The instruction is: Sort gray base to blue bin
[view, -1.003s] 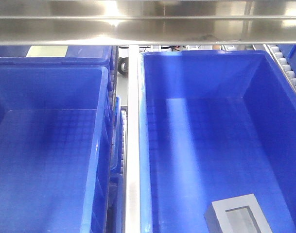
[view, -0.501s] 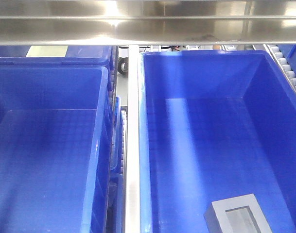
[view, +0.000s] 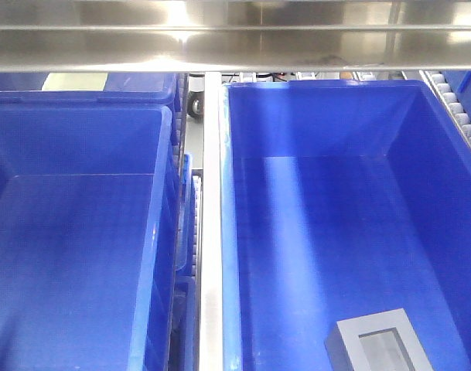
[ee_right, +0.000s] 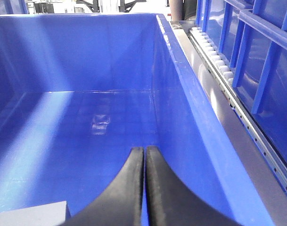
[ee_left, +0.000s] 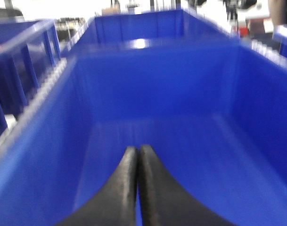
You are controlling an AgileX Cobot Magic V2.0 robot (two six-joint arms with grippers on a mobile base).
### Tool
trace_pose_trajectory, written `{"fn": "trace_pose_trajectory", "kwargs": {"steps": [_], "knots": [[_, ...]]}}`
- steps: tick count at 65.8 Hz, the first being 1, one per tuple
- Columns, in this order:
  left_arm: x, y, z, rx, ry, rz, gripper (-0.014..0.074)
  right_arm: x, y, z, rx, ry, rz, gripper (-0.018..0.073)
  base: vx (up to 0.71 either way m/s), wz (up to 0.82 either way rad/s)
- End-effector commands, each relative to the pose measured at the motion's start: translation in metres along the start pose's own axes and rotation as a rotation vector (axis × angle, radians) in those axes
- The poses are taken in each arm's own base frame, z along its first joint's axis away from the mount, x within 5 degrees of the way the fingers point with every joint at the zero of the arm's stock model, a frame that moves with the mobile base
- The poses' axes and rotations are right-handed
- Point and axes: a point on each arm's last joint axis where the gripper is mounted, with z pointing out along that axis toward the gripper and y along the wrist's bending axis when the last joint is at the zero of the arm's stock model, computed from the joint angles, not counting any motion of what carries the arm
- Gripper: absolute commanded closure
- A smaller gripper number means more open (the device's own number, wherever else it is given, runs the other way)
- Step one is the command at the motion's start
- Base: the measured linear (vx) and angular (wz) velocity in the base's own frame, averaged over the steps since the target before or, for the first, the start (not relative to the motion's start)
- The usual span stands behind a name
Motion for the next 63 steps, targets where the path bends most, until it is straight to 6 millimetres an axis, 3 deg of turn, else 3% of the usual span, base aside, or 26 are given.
{"fn": "trace_pose_trajectory", "kwargs": {"steps": [1,63], "knots": [[-0.0128,0.0,-0.0022,0.001,-0.109,-0.006,0.0603,-0.0002,-0.0003,0.0017,0.004,-0.011,-0.018,0.0564,0.0,0.0],[-0.0129,0.0001,-0.0022,-0.002,-0.107,0.018,0.0603,-0.0002,-0.0003,0.0017,0.004,-0.011,-0.018,0.0564,0.0,0.0]]}}
